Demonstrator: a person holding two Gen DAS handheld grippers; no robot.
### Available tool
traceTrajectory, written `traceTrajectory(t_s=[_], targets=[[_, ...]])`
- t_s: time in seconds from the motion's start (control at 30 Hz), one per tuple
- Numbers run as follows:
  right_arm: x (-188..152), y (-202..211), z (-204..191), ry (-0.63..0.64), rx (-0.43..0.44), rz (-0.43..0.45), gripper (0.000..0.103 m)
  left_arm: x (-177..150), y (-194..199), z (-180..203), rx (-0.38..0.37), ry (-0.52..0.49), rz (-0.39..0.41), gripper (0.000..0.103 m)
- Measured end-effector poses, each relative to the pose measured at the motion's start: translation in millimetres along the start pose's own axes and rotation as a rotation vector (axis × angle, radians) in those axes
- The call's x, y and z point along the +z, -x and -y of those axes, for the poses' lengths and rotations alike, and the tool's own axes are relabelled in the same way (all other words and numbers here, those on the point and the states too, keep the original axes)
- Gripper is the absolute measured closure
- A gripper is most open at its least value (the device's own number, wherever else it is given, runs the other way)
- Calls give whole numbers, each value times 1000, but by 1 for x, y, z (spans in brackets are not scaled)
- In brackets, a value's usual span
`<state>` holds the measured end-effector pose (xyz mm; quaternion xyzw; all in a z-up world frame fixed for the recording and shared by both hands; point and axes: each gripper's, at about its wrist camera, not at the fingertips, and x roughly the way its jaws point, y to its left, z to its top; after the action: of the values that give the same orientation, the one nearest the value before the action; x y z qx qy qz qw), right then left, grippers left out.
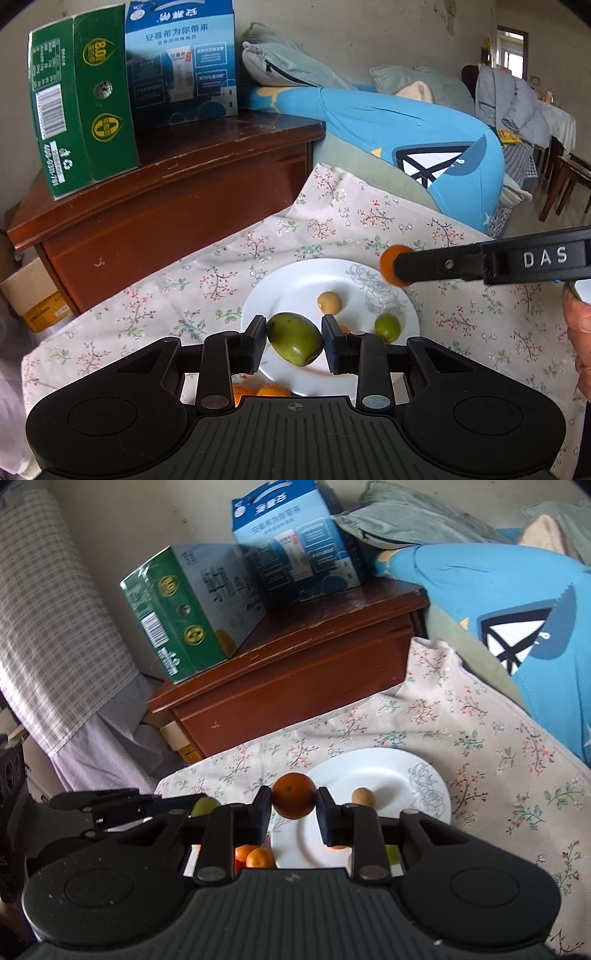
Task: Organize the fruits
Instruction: 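Carry the green fruit onto the plate and open the left tool while the right releases the mandarin there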
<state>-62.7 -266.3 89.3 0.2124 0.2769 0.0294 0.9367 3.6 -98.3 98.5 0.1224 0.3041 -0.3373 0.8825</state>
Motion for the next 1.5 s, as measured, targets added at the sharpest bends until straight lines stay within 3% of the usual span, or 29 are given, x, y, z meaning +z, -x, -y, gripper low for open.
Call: traceTrajectory(t_s=[0.33, 0.73, 1.37, 1.4, 1.47, 1.5], targets=[[1, -8, 32, -94, -73, 5, 77, 2, -33, 3, 1, 71, -27, 73], [-11, -34, 58, -169, -131, -41, 77, -12, -74, 2, 24, 110, -115, 73], [-19, -54, 75, -270, -163, -51, 74, -13, -83, 0, 22, 165, -124, 71], [-19, -53, 75, -273, -160, -45, 73, -12, -82, -1, 29, 170, -120, 70], [-18, -53, 75, -275, -151, -37, 74, -10, -78, -3, 52, 180, -108, 52], [-17, -52, 74, -275, -147, -35, 73, -9, -75, -5, 64, 187, -100, 48]])
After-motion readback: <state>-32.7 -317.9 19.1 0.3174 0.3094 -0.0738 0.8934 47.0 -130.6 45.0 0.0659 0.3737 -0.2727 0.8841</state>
